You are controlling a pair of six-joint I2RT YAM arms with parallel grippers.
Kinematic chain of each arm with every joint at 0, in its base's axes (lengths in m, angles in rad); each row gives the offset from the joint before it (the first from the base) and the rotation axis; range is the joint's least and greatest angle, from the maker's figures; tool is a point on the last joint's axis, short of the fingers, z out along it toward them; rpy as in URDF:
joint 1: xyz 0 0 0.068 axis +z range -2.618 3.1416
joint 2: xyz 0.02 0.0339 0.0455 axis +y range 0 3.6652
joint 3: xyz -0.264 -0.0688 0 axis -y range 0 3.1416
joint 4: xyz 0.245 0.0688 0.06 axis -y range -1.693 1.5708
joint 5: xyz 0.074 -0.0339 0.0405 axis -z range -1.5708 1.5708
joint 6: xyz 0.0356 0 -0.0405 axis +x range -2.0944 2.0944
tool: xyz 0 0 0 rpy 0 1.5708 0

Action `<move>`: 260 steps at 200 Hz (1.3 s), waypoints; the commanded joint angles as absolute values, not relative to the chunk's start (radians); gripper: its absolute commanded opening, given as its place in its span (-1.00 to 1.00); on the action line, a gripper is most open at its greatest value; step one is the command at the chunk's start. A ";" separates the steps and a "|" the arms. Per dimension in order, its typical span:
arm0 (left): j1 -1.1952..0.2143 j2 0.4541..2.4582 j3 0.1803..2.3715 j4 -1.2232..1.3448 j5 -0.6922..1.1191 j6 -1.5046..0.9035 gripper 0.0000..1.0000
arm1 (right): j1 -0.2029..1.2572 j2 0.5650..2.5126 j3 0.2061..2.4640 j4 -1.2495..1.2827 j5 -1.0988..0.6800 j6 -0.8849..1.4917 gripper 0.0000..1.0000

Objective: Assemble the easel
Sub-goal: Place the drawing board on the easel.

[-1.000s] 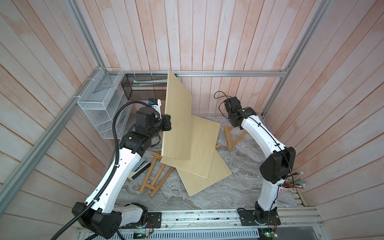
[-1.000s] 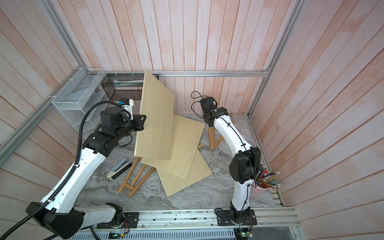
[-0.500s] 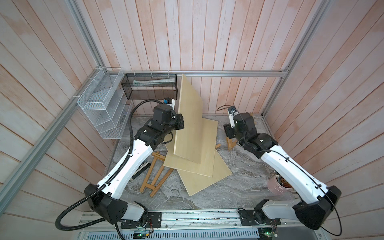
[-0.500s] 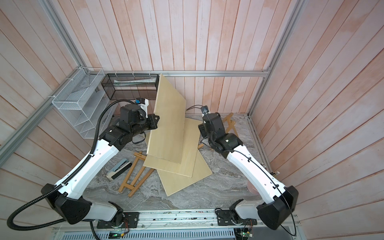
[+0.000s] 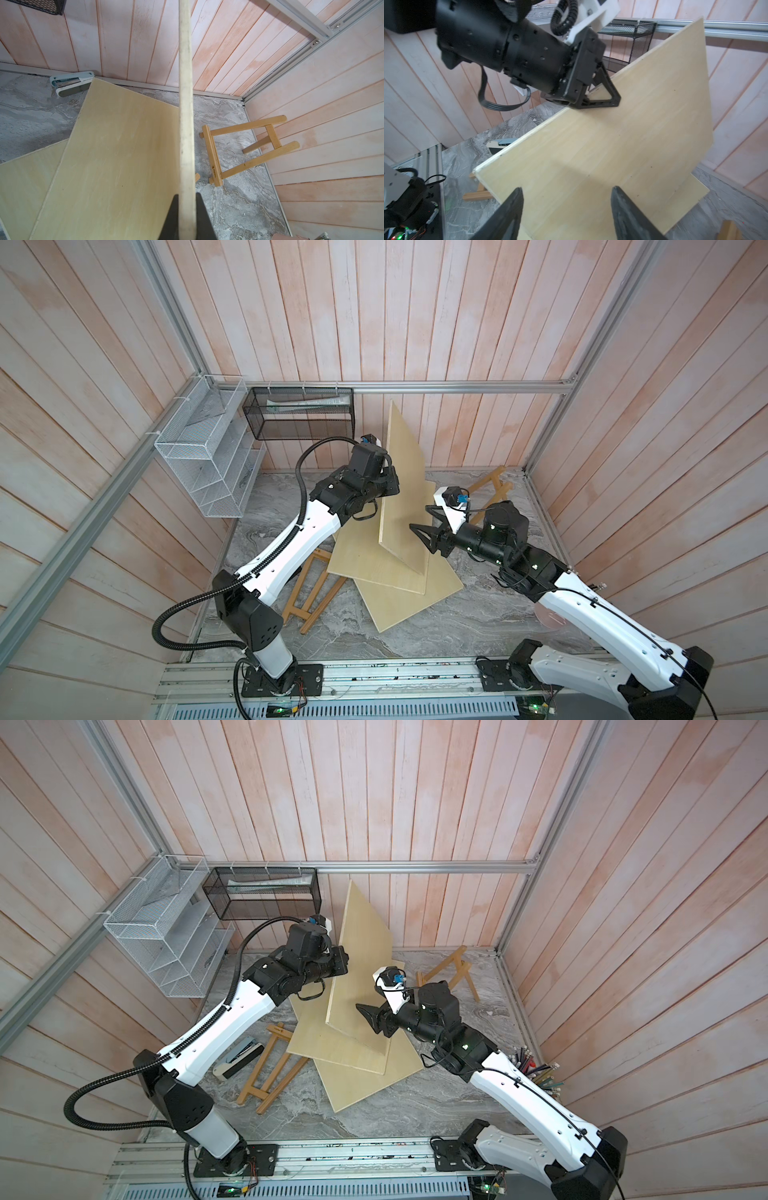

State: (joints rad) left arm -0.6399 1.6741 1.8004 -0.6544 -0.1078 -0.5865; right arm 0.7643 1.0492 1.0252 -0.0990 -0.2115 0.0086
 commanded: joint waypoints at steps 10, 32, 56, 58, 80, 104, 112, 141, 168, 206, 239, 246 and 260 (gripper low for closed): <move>-0.652 1.617 1.823 -0.391 -0.338 -0.591 -1.00 | 0.857 1.081 1.014 -0.100 -0.160 -0.046 0.36; -0.652 1.595 1.783 -0.360 -0.404 -0.664 -1.00 | 0.920 1.128 1.010 -0.068 -0.026 -0.072 0.36; -0.652 1.585 1.773 -0.354 -0.390 -0.715 -1.00 | 0.974 1.182 1.006 -0.029 0.137 -0.108 0.36; -0.652 1.585 1.771 -0.352 -0.387 -0.717 -1.00 | 0.976 1.188 1.006 -0.025 0.149 -0.109 0.36; -0.651 1.584 1.770 -0.367 -0.369 -0.765 -1.00 | 1.009 1.228 1.006 -0.002 0.278 -0.137 0.35; -0.647 1.601 1.803 -0.422 -0.343 -0.831 -1.00 | 1.038 1.258 0.987 0.024 0.395 -0.171 0.31; -0.642 1.600 1.808 -0.432 -0.324 -0.862 -1.00 | 1.046 1.266 0.981 0.032 0.434 -0.182 0.28; -0.592 1.580 1.794 -0.466 -0.234 -1.010 -1.00 | 1.057 1.275 0.956 0.080 0.529 -0.236 0.20; -0.550 1.559 1.760 -0.466 -0.149 -1.094 -1.00 | 1.058 1.277 0.933 0.122 0.537 -0.332 0.18; -0.527 1.533 1.693 -0.446 -0.073 -1.190 -1.00 | 1.060 1.314 0.926 0.213 0.562 -0.433 0.09; -0.523 1.533 1.674 -0.435 -0.045 -1.210 -1.00 | 1.071 1.365 0.951 0.257 0.615 -0.494 -0.29; -0.523 1.529 1.669 -0.426 -0.039 -1.205 -1.00 | 1.072 1.372 0.955 0.261 0.623 -0.501 -0.42; -0.521 1.522 1.658 -0.409 -0.032 -1.200 -1.00 | 1.076 1.372 0.956 0.266 0.625 -0.506 -0.75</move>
State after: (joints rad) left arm -0.5266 1.6211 1.6371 -0.5419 0.0128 -1.1206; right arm 1.0779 1.3365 0.9329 0.2489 0.6640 -0.4122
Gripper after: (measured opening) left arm 0.105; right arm 0.249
